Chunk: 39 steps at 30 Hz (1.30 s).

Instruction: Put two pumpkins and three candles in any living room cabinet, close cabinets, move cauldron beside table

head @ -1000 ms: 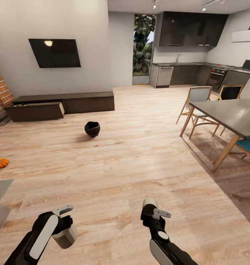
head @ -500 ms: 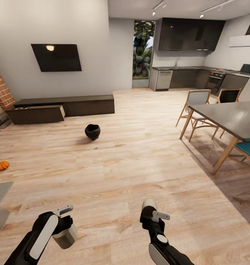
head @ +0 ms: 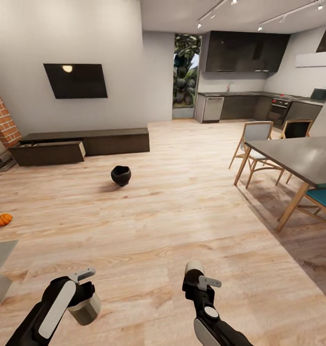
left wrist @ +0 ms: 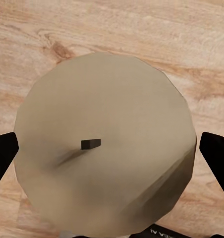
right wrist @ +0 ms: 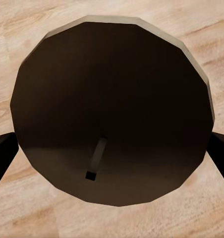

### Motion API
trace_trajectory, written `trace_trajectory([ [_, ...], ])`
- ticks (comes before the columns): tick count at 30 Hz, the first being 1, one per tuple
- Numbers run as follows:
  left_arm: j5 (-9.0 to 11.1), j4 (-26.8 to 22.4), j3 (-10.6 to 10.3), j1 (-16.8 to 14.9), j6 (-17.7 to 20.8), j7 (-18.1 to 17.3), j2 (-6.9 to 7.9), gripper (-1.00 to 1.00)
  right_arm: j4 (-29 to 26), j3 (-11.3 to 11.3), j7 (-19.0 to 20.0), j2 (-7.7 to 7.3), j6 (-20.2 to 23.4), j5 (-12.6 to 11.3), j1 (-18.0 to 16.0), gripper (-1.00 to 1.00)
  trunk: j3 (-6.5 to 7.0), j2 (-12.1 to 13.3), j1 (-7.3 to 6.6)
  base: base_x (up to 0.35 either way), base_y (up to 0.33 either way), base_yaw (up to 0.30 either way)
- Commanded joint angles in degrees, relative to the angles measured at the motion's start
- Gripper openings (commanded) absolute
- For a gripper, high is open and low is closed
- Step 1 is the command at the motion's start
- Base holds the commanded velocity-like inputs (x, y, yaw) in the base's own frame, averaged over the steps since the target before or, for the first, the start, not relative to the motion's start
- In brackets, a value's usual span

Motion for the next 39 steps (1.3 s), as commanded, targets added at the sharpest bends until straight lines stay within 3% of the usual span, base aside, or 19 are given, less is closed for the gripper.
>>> trace_trajectory([
  [1, 0.6, -0.1, -0.2, 0.0, 0.1, 0.6, 0.07, -1.00, 0.0, 0.3, -0.3, -0.04, -0.5, -0.6, -0.1, -1.00, 0.05, 0.0, 0.00, 0.000, 0.000, 0.000],
  [21, 0.7, 0.3, -0.1, 0.0, 0.0, 0.5, 0.05, -1.00, 0.0, 0.3, -0.3, -0.03, -0.3, -0.7, -0.1, -1.00, 1.23, 0.0, 0.00, 0.073, 0.000, 0.006],
  [39, 0.6, 0.3, -0.1, 0.0, 0.0, 0.5, 0.05, -1.00, 0.0, 0.3, -0.4, -0.03, 0.0, -0.8, -0.1, -1.00, 2.03, 0.0, 0.00, 0.296, 0.000, 0.234],
])
